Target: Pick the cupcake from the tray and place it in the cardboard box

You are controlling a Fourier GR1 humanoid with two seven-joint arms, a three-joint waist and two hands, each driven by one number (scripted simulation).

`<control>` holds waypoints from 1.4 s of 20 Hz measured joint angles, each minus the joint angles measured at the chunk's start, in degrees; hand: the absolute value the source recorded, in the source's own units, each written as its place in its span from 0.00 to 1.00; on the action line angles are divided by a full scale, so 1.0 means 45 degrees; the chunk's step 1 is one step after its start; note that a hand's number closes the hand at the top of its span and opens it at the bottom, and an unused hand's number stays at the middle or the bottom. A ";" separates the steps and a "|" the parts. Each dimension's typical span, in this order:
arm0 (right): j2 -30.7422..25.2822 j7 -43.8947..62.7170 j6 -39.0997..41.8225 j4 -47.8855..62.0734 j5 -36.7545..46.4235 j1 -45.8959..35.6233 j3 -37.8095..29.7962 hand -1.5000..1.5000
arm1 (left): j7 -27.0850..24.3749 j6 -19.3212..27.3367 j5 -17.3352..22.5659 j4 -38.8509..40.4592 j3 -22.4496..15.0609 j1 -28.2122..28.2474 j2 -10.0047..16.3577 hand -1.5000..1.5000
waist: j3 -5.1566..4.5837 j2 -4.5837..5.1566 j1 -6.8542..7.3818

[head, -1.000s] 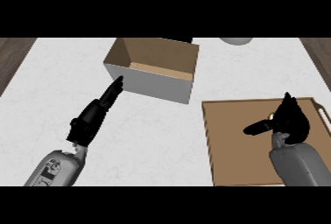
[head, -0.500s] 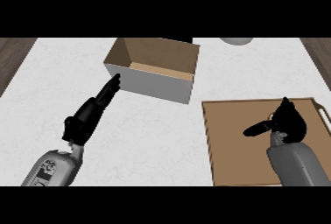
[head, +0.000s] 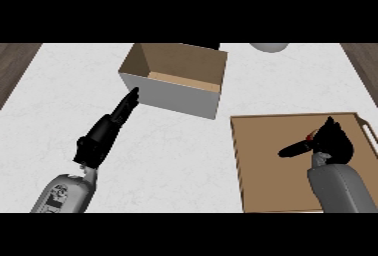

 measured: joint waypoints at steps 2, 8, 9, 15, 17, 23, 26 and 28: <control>0.0161 -0.0143 -0.0066 0.0082 0.0035 0.0043 -0.0117 1.00 | 0.0148 -0.0082 -0.0102 0.0040 0.0096 -0.0143 -0.0163 0.50 | -0.0031 -0.0028 -0.0006; 0.0131 -0.0547 -0.0040 0.1006 0.0096 -0.0452 -0.0464 1.00 | 0.0414 -0.0314 -0.0334 -0.0311 0.0275 0.0008 -0.0398 0.50 | -0.0056 -0.0062 0.0028; 0.0113 -0.0619 -0.0083 0.0977 0.0156 -0.0370 -0.0463 1.00 | 0.0330 -0.0421 -0.0306 -0.0290 0.0397 0.0068 -0.0376 0.50 | -0.0062 -0.0069 0.0030; 0.0192 -0.0550 -0.0192 0.0856 0.1357 -0.0514 0.0221 1.00 | 0.0139 -0.0443 -0.0640 -0.0006 0.0457 0.0044 -0.0622 0.50 | -0.0075 -0.0085 0.0023; 0.0727 -0.0671 0.0031 0.0542 0.2115 -0.0790 0.1430 1.00 | 0.0125 -0.0528 -0.0659 -0.0104 0.0302 0.0076 -0.0678 0.50 | -0.0161 -0.0116 0.0190; 0.2074 -0.1259 0.0862 0.0277 0.3099 -0.2826 0.5731 1.00 | 0.0161 -0.1003 -0.0687 0.0024 -0.0243 -0.0424 -0.0884 0.50 | -0.0088 0.0113 0.1447; 0.2521 -0.0703 0.0848 0.0153 0.3021 -0.4035 0.7695 1.00 | 0.0259 -0.1005 -0.0671 0.0119 -0.0281 -0.0621 -0.1031 0.50 | -0.0015 0.0141 0.1601; 0.2664 -0.0195 0.0786 -0.0060 0.2727 -0.4777 0.8899 1.00 | 0.0294 -0.1012 -0.0689 0.0183 -0.0221 -0.0705 -0.1005 0.50 | 0.0010 0.0133 0.1543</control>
